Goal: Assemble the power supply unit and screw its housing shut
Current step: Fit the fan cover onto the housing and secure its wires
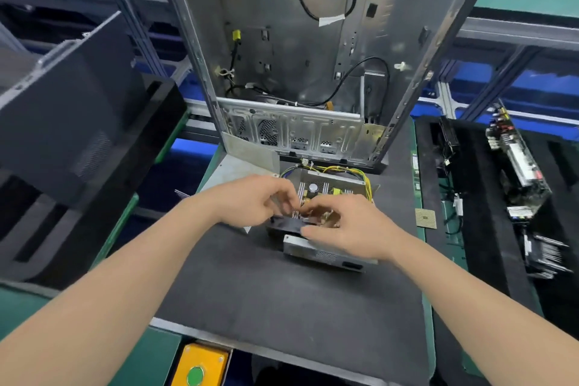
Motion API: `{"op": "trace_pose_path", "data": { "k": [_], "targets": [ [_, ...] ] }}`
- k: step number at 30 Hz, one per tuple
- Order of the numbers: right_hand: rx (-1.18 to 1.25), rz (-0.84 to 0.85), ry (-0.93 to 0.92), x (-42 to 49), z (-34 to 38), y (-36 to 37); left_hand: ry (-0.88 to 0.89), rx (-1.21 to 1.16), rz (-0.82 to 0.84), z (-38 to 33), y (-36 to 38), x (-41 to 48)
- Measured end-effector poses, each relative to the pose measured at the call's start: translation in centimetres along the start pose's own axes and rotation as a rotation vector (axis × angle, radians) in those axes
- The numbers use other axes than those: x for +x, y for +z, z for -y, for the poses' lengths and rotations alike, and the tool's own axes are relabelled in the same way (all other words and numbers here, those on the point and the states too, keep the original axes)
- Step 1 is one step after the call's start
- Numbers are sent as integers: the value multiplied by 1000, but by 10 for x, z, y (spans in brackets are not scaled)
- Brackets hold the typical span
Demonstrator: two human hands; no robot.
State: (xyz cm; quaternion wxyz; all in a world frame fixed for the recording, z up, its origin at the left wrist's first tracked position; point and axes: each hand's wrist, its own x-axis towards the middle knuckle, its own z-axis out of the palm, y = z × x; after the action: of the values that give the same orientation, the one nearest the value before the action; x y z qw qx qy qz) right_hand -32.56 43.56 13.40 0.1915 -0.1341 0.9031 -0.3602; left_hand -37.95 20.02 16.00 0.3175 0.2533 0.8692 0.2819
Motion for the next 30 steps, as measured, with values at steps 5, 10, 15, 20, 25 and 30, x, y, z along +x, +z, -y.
{"op": "trace_pose_path", "data": {
  "k": [5,10,15,20,25,30],
  "targets": [
    [-178,60,-8,6,5,-6,-36,-93,-70,8,14,-10],
    [-167,47,58,-4,-6,-16,-150,-621,-119,14,40,-22],
    [70,76,138,-12,-18,-17,-181,-328,-122,27,71,-26],
    [294,64,170,-22,-21,-16,-200,-396,-312,33,91,-25],
    [225,79,168,-23,-20,-17,-151,-405,-311,46,102,-28],
    [87,133,145,-16,-2,-21,-90,-345,-230,56,103,-23]
  ]
}}
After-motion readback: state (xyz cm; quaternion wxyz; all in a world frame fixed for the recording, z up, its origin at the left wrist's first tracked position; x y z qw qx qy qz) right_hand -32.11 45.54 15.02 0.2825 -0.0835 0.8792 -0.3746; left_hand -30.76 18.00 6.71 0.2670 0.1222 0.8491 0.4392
